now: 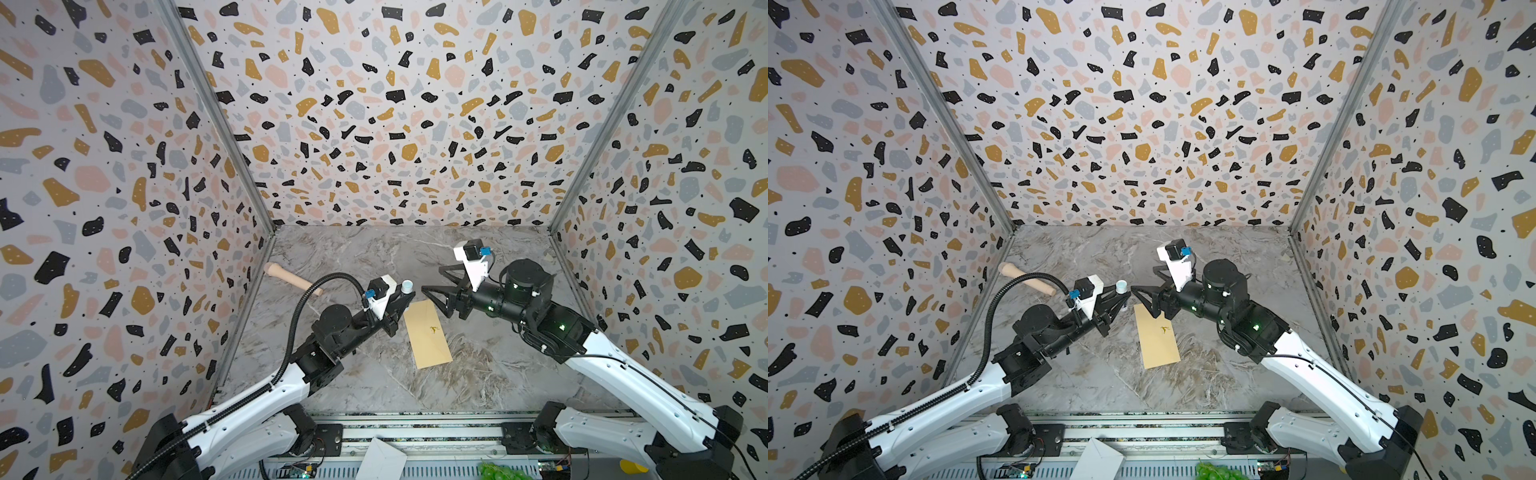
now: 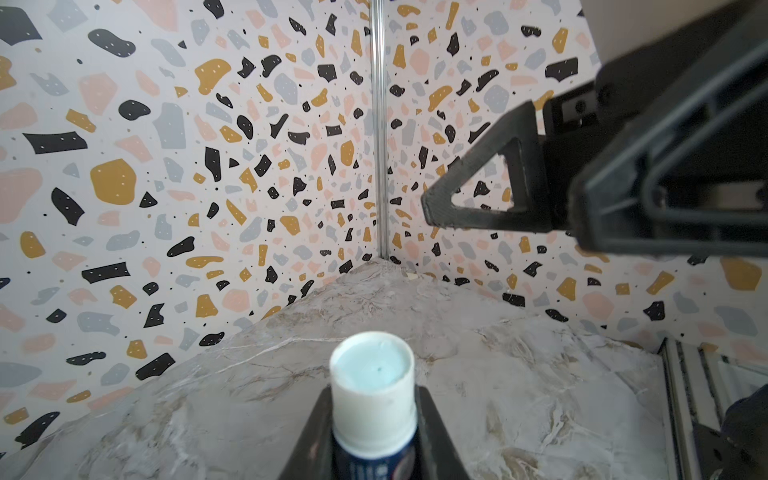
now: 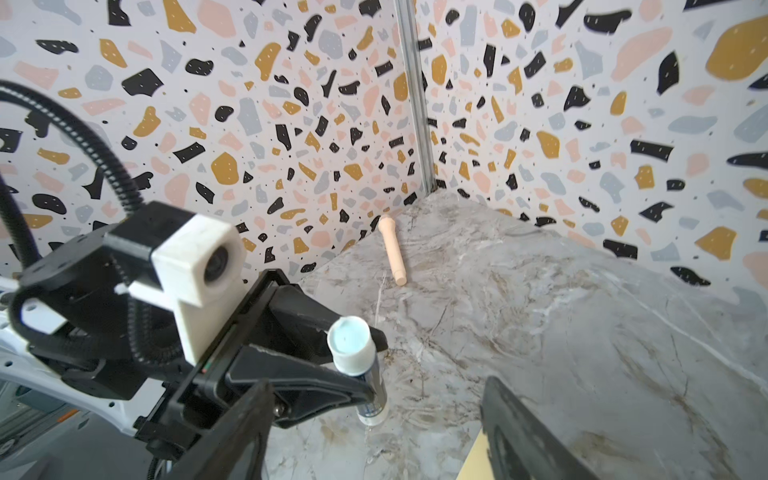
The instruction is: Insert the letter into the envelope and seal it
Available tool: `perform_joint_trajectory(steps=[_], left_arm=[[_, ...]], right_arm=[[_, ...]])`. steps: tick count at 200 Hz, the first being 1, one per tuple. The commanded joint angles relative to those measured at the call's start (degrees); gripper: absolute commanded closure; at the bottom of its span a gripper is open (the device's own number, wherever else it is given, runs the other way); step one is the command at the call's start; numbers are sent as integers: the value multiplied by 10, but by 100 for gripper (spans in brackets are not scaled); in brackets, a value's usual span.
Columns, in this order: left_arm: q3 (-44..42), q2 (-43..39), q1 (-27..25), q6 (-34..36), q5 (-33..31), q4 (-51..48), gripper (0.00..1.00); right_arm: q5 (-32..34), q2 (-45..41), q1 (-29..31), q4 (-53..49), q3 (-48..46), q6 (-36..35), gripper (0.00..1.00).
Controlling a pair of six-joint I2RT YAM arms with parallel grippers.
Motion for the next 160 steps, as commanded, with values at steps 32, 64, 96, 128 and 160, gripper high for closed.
perform_joint_trajectory(steps=[32,64,96,128,160], left_arm=[[39,13,-9,71,-11,-41,100],[40,17,-13,71,-11,-40,100],[42,19,-18,73,-9,-40,100],[43,17,-19,74,-14,-45,100],[45,18,-20,73,-24,-53,100]], right_arm=[[-28,72,7,-115,65,33,22],[-26,102,19,-124,84,28,24],[-26,124,27,-119,91,29,38],[-37,140,31,-122,97,28,55],[-59,141,32,-116,94,28,76]])
